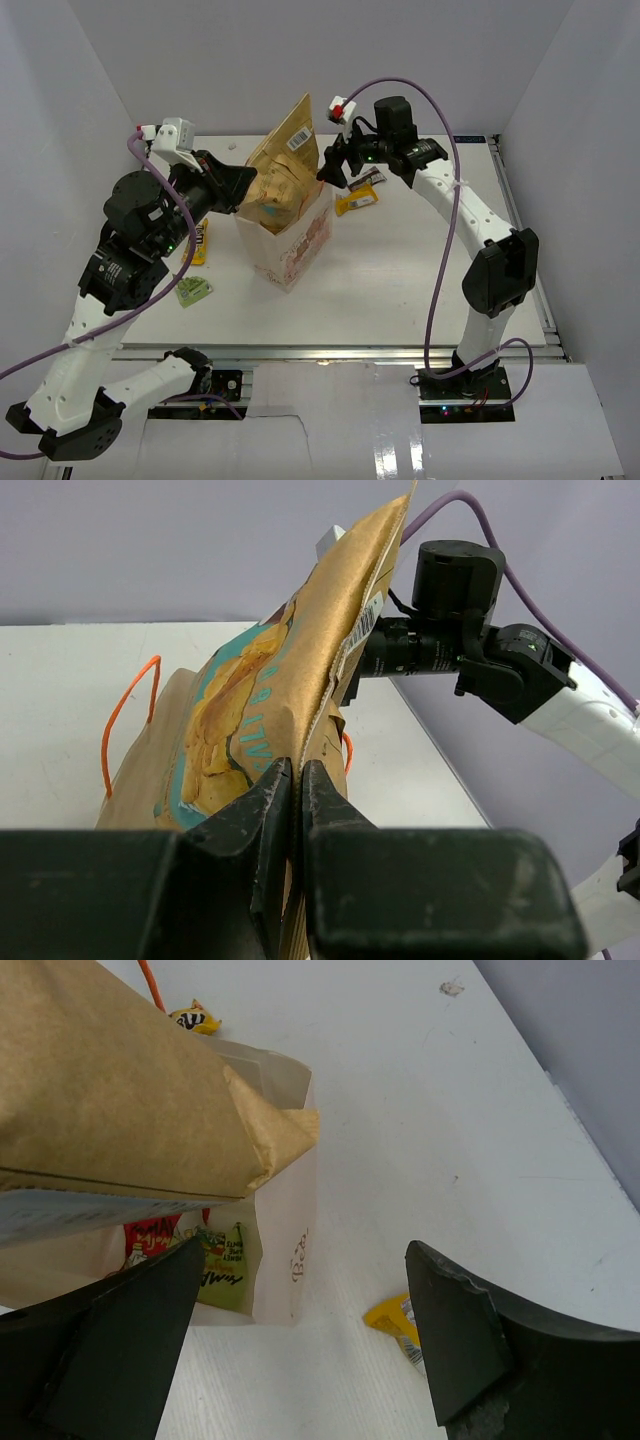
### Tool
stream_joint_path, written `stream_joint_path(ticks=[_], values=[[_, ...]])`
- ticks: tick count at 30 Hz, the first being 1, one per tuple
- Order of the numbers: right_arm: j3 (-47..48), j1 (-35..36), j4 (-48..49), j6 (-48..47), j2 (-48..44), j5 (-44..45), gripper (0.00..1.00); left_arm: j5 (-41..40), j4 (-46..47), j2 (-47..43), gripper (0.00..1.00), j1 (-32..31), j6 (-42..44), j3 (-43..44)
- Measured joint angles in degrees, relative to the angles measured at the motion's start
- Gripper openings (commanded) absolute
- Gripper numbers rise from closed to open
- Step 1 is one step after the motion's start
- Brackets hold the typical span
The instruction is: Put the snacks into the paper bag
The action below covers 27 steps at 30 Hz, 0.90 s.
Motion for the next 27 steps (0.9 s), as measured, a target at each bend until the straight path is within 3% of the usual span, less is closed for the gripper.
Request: stream_joint_path(ticks=[5, 9, 14, 15, 17, 18, 27], values=[[1.38, 0.87, 0.15, -1.09, 1.11, 1.05, 0.72, -0.37, -0.04, -0.37, 0.0, 0.0, -0.2, -0.04], [1.36, 1.57, 0.13, -1.66, 1.36, 1.07, 0.52, -0.7, -0.2, -1.16, 0.0, 0.0, -0.28, -0.33], [1.36, 2.91, 0.11, -2.36, 1.77, 1.03, 0.36, -0.85, -0.52, -1.95, 0.0, 0.0, -0.35, -0.37], [1.36, 3.15, 0.13, -2.45, 1.86, 1.03, 0.28, -0.85, -0.55, -2.03, 0.0, 0.0, -0.35, -0.37], [1.36, 3.56, 0.11, -2.47, 1.99, 1.01, 0.22, -0.87, -0.66, -2.16, 0.0, 0.0, -0.35, -0.37], [1.36, 3.76, 0.15, -2.45, 2.03, 1.01, 0.1, -0.87, -0.72, -2.21, 0.0, 0.0, -0.35, -0.37], [1.36, 4.63, 1.09, -0.66, 2.19, 6.23, 0.08, -0.9, -1.29, -2.95, 0.0, 0.0, -0.39, -1.4]])
